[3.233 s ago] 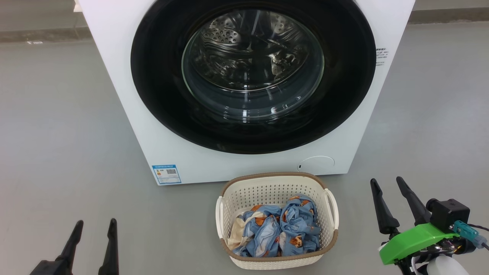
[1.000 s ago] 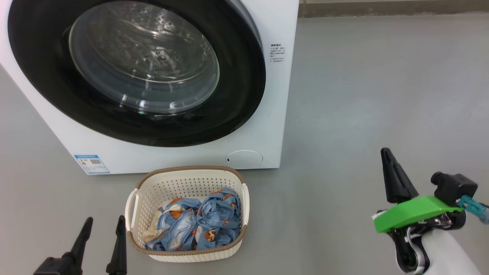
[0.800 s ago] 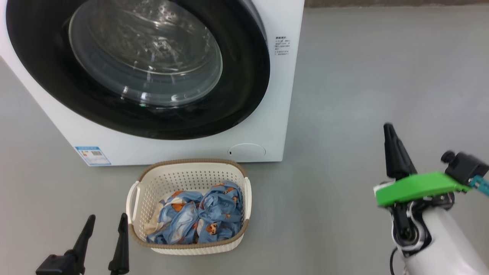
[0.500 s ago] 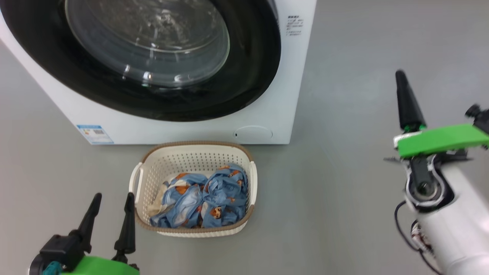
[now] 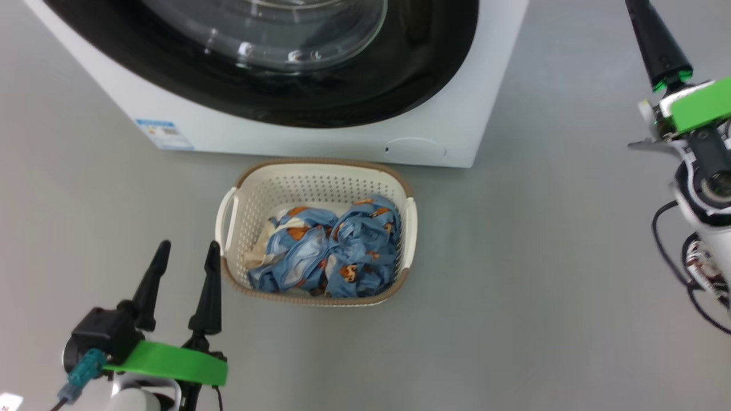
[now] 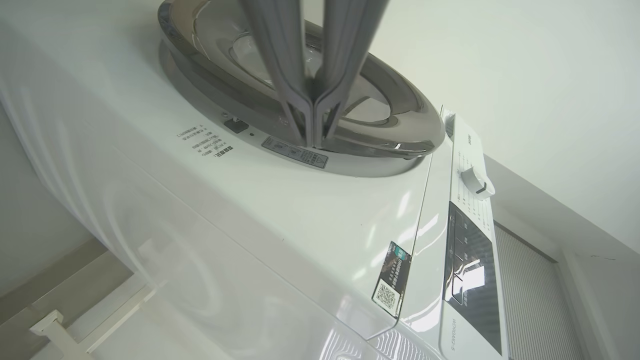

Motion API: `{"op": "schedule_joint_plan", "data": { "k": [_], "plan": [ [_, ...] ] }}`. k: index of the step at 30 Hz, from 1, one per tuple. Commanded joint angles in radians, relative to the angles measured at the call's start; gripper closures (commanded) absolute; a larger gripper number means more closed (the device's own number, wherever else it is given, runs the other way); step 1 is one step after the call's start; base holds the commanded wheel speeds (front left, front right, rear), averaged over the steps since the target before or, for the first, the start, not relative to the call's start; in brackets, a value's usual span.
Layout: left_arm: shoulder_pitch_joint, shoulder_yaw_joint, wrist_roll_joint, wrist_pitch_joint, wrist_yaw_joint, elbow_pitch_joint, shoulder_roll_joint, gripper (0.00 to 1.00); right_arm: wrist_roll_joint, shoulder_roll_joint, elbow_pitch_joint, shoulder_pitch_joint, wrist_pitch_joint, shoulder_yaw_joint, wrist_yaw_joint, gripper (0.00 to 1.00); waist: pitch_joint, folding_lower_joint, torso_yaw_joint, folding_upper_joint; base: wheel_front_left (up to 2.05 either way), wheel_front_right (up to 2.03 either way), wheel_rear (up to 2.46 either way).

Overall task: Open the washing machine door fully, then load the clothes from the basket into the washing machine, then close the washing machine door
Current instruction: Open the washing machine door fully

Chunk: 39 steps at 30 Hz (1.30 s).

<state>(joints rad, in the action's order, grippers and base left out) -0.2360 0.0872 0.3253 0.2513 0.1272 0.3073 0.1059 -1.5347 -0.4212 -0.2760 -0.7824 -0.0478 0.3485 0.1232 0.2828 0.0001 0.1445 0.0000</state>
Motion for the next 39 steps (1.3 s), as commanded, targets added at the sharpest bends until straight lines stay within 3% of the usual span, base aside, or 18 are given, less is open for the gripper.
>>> {"op": "schedule_joint_plan", "data": {
  "k": [1, 10, 25, 39],
  "plan": [
    [-0.037, -0.031, 0.011, 0.01, 0.003, -0.03, 0.016, 0.0, -0.027, -0.02, 0.032, -0.025, 0.032, 0.009, 0.008, 1.0, 0.055, -0.0001, 0.051, 0.0, 0.0, 0.0, 0.0],
    [-0.085, -0.006, 0.028, 0.01, 0.003, -0.04, 0.006, 0.0, -0.126, -0.062, 0.011, -0.131, 0.215, -0.047, 0.008, 1.0, 0.14, -0.0001, 0.104, 0.0, 0.0, 0.0, 0.0],
    [-0.166, 0.066, 0.051, 0.01, 0.003, -0.048, -0.009, 0.0, -0.172, -0.059, -0.132, -0.339, 0.495, -0.073, 0.008, 1.0, 0.273, -0.0001, 0.163, 0.0, 0.0, 0.0, 0.0],
    [-0.202, 0.101, 0.071, 0.01, 0.003, -0.049, -0.022, 0.0, -0.122, -0.013, -0.197, -0.474, 0.57, -0.062, 0.008, 1.0, 0.332, -0.0001, 0.194, 0.0, 0.0, 0.0, 0.0]
  ]
}}
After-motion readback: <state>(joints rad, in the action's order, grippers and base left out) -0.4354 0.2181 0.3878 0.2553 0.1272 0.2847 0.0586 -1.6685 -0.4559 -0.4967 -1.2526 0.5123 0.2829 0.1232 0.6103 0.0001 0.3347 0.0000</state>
